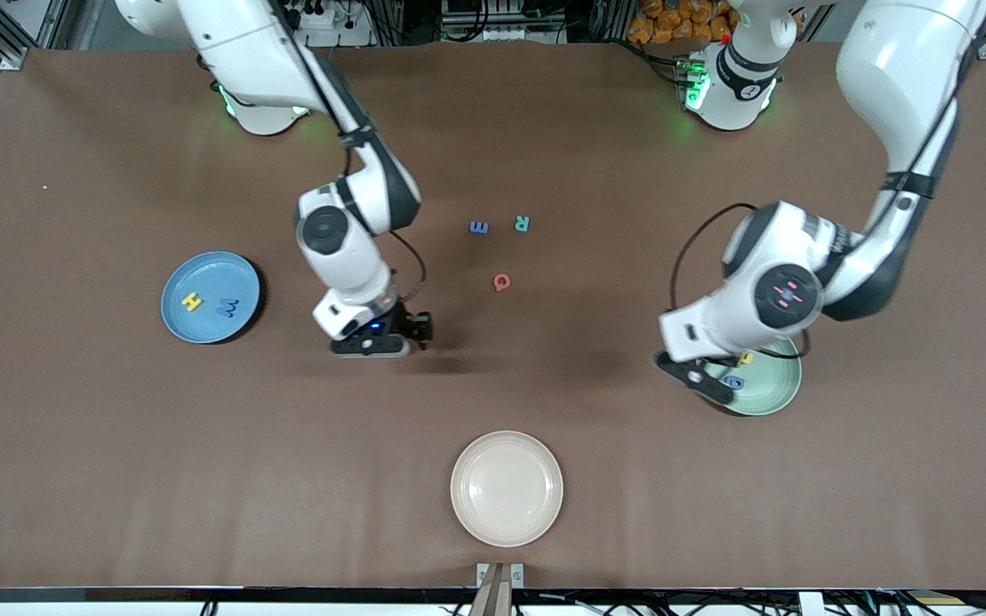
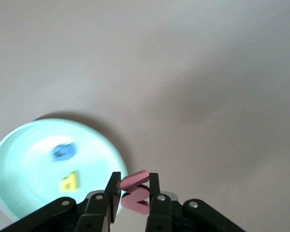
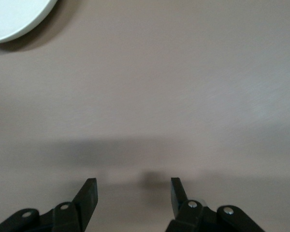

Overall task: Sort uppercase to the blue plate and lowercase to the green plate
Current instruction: 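Place the m on the green plate while the right gripper reaches Q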

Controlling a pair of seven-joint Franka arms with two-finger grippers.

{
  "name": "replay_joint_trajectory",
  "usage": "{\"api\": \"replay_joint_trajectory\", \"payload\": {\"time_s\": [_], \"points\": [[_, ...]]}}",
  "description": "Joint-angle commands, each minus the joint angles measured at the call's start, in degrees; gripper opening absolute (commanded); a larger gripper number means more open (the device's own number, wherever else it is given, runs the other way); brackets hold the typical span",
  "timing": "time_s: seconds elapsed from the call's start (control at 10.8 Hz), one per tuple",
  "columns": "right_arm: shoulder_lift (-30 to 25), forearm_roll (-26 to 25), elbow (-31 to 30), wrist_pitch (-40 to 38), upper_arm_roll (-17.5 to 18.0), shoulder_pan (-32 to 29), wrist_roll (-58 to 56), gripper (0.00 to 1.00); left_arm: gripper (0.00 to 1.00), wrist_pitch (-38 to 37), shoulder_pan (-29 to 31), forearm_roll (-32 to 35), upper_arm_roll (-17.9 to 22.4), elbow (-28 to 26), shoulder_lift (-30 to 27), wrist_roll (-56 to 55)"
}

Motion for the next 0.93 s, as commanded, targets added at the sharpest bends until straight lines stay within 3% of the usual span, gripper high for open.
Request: {"api": "replay_joint_trajectory", "payload": {"time_s": [0.0, 0.19, 0.28, 0.37, 0.83], "points": [[5.74, -4.59, 6.26, -0.60, -0.28, 4.56, 15.40, 0.69, 0.00, 2.50, 4.21, 1.25, 1.63, -0.90, 2.21, 0.98], [8.46, -7.32, 10.39, -3.47, -0.19, 7.82, 26.49, 0.69, 0.00, 4.44, 5.19, 1.08, 4.26, -0.81, 4.41, 0.98], [10.04, -6.99, 14.06, -7.68, -0.10, 8.88, 29.76, 0.68, 0.56, 5.23, 5.28, 1.34, 5.66, -0.81, 4.86, 0.98], [10.49, -6.72, 15.58, -11.11, -0.01, 9.67, 31.53, 0.68, 1.00, 5.32, 5.20, 1.26, 5.85, -0.81, 4.77, 0.98], [10.15, -6.81, 14.98, -15.36, 3.41, 9.86, 28.76, 0.65, 1.00, 5.33, 4.40, 0.73, 8.84, 1.82, 3.29, 8.19]]}}
